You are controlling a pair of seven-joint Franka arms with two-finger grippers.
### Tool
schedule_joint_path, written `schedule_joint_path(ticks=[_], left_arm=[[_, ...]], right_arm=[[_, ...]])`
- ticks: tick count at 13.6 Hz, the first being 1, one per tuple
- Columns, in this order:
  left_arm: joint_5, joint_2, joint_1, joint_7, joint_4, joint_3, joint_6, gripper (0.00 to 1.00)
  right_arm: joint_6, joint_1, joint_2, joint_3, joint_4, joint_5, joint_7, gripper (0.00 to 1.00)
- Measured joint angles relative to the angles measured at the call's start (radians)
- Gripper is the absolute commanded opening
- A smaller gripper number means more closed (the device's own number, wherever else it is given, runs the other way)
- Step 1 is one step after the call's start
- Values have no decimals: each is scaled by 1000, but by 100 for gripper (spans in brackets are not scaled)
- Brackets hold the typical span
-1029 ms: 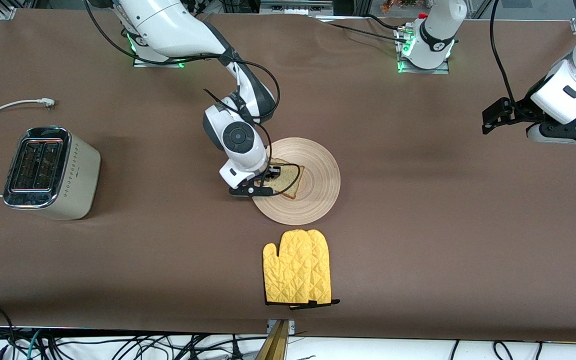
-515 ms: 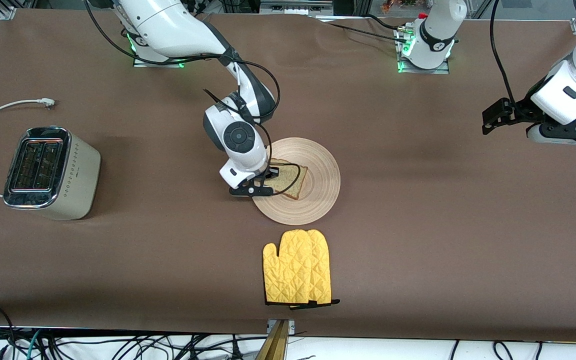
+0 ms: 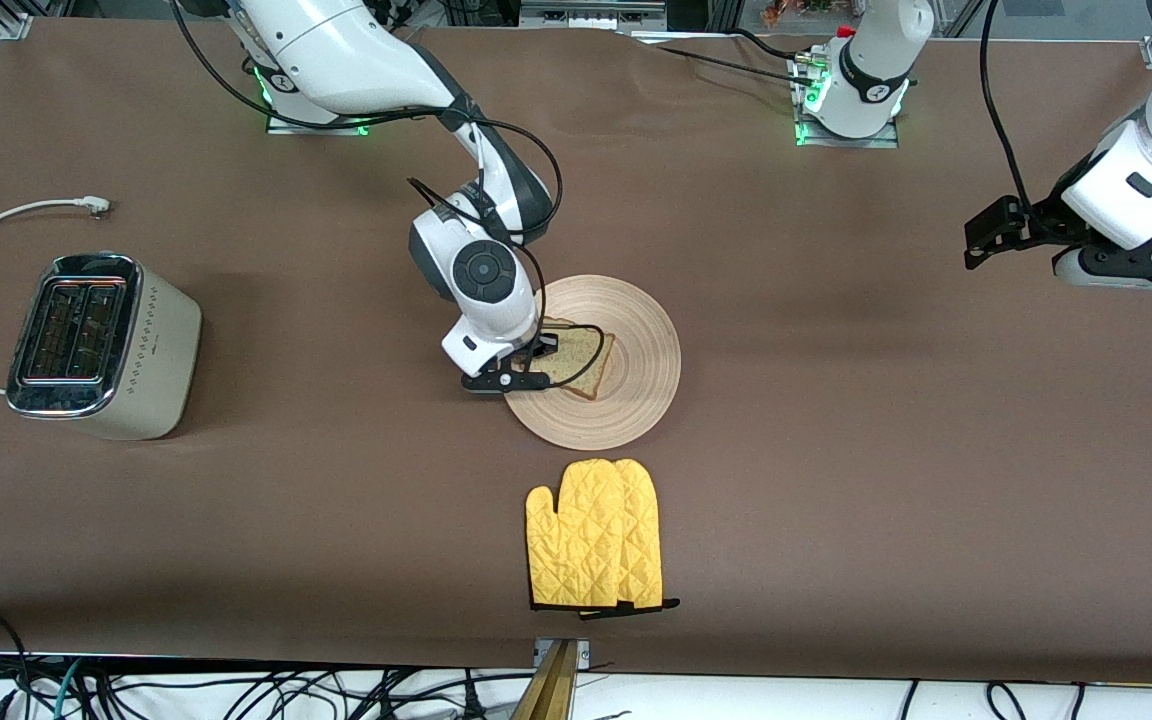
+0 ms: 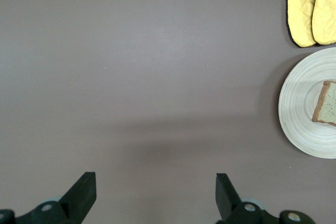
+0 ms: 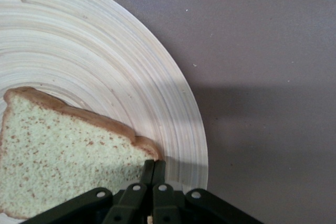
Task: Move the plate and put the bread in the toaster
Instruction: 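Grasp the bread slice with the right gripper and lift it, then carry the bread with the right gripper above the toaster slot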
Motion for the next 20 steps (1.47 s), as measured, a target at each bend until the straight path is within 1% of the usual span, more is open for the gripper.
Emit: schedule_joint_path(ticks=[2, 7, 10, 13, 17, 20], left_arm=[[0, 1, 0, 0, 2, 0, 0, 100], [0, 12, 0, 0, 15, 0, 1, 100], [0, 12, 0, 0, 16, 0, 1, 100], [0, 12, 0, 0, 17, 0, 1, 100], [0, 12, 0, 0, 17, 0, 1, 100], [0, 13, 0, 0, 18, 0, 1, 100]], right_arm=[[-60, 0, -3, -3, 38, -4, 0, 0], [-319, -3, -17, -14, 198, -8, -1, 0], [-464, -6, -33, -42, 274, -28, -62, 0], [-573, -11, -82, -87, 293, -31, -141, 0], [-667, -10, -127, -128, 295, -39, -222, 0], [-755, -11, -176, -183, 298, -98, -333, 0]])
